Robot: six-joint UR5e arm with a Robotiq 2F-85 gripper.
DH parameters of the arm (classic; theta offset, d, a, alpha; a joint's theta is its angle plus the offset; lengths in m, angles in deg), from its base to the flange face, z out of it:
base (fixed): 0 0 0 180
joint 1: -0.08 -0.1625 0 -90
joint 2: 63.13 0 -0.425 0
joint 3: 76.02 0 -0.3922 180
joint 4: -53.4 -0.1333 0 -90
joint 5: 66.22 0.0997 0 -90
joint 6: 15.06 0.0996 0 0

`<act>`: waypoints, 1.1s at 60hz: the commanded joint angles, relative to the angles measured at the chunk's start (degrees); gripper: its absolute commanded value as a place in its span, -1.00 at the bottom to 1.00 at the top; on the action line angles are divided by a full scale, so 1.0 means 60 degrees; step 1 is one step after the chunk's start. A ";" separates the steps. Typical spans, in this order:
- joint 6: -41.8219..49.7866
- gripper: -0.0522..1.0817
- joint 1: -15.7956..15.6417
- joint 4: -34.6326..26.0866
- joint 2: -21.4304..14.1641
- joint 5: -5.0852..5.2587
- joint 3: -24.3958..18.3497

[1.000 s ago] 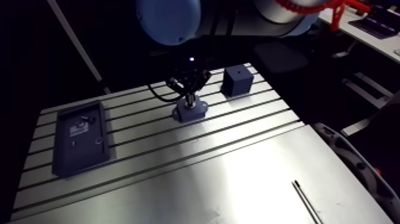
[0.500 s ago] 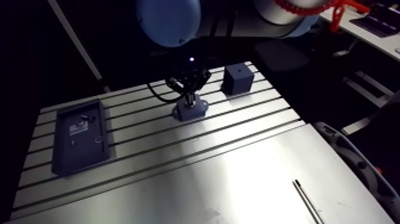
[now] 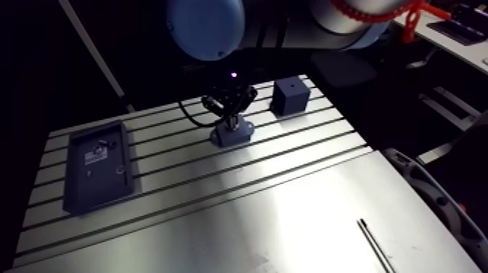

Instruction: Pick up the bearing and press it into the housing until flush.

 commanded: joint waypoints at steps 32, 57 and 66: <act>-0.0046 0.98 0.0000 0.0026 0.0074 0.0009 0.0018; -0.0060 0.98 0.0000 0.0026 0.0103 0.0009 0.0003; -0.0073 0.98 0.0015 0.0026 0.0145 0.0009 0.0003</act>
